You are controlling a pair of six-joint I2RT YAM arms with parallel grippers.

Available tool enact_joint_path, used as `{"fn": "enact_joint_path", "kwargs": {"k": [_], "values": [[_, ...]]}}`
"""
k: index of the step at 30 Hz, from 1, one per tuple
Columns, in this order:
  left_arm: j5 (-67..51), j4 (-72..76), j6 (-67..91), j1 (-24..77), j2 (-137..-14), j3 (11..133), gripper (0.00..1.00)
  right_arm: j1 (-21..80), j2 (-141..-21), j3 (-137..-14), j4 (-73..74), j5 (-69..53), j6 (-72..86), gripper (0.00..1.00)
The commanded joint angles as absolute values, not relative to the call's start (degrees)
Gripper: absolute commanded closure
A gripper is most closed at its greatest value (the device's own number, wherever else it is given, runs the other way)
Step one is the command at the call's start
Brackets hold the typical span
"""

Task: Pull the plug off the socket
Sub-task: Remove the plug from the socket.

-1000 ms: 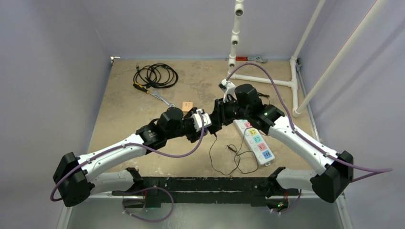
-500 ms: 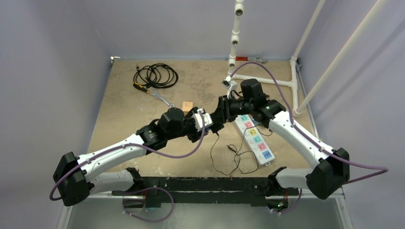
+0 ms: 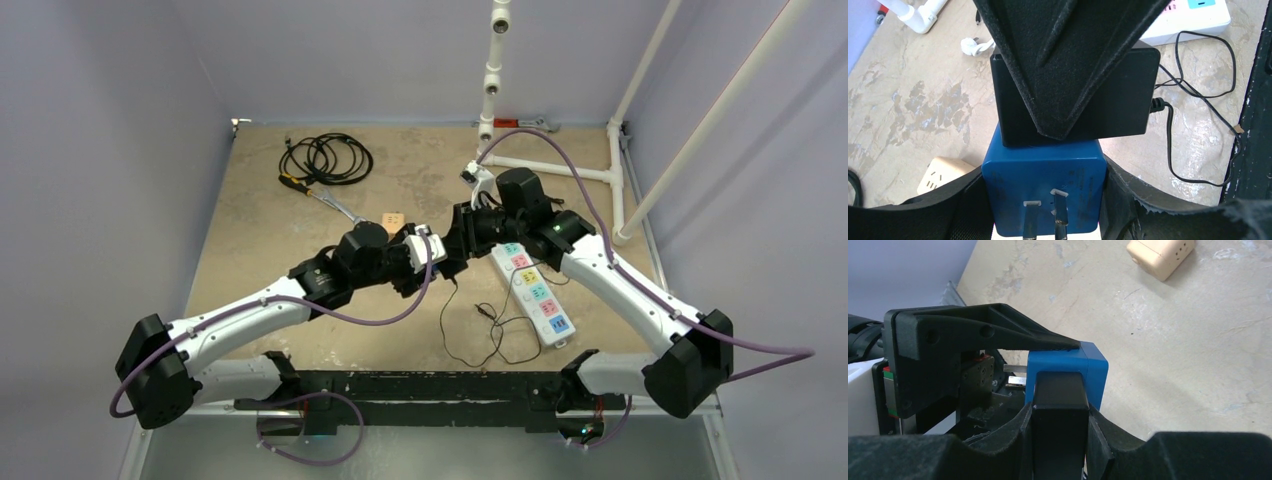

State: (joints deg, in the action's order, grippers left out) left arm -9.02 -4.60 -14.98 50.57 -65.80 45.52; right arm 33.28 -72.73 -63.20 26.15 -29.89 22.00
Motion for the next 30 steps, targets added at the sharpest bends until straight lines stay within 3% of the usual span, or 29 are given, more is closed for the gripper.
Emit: {"fn": "enact_joint_path", "kwargs": {"k": [1,10,23,27,30], "values": [[-11.9,-8.0,-12.0,48.1,-65.5,48.5,1.0,35.4,-71.0,-67.5,29.9,-15.1,16.1,1.0],[-13.1,-8.1,-11.6,47.3,-65.6,48.7,1.0,37.7,-71.9,-68.7,30.3,-13.7,16.5,1.0],[-10.3,-8.7,-12.6,48.1,-66.2,48.3,1.0,32.2,-71.8,-66.2,22.2,-39.6,18.8,1.0],[-10.1,-8.8,-12.5,48.0,-66.3,48.4,1.0,32.2,-71.2,-66.3,23.2,-36.9,18.8,1.0],[-9.5,-8.8,-12.3,48.0,-66.3,48.6,1.0,32.4,-71.4,-67.5,27.4,-27.1,16.9,1.0]]}}
